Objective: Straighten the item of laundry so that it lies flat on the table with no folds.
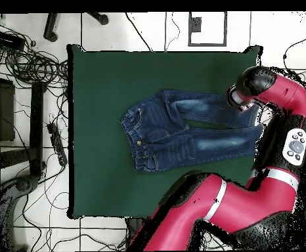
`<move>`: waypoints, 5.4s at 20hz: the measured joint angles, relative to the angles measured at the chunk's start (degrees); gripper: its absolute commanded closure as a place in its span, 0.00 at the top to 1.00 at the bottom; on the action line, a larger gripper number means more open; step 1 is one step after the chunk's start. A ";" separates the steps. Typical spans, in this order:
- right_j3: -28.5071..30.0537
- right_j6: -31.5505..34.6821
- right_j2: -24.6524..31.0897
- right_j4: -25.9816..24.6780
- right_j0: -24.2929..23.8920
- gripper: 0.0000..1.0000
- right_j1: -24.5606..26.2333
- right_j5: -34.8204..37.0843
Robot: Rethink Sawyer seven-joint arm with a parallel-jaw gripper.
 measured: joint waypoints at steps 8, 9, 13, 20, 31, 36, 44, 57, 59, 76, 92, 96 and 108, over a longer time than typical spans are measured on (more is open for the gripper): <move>-3.83 0.00 0.01 0.01 -0.52 0.00 1.79 2.74; -4.13 0.00 0.01 0.01 -0.58 0.00 1.91 2.89; -4.99 0.00 0.01 -0.07 -0.97 0.00 2.21 2.98; -5.67 0.00 0.01 -0.10 -2.81 0.00 2.36 2.96; -5.68 0.00 0.01 -0.07 -5.03 0.00 2.27 2.96; -5.71 -0.02 0.01 -0.08 -5.05 0.00 2.28 2.97; -8.08 -4.54 0.00 -0.08 -5.66 0.00 3.37 3.01; -12.81 -18.38 -0.01 -0.12 -7.86 0.00 5.41 3.09; -13.79 -19.21 -0.01 -0.11 -8.26 0.00 5.93 3.09; -22.00 -19.32 -0.51 0.92 -9.40 0.00 11.57 3.11; -26.15 -19.33 -8.43 8.53 -10.26 0.00 15.33 3.11; -27.44 -19.75 -14.07 12.28 -10.99 0.00 16.37 3.13; -30.54 -24.94 -32.05 21.93 -12.81 0.00 19.03 3.10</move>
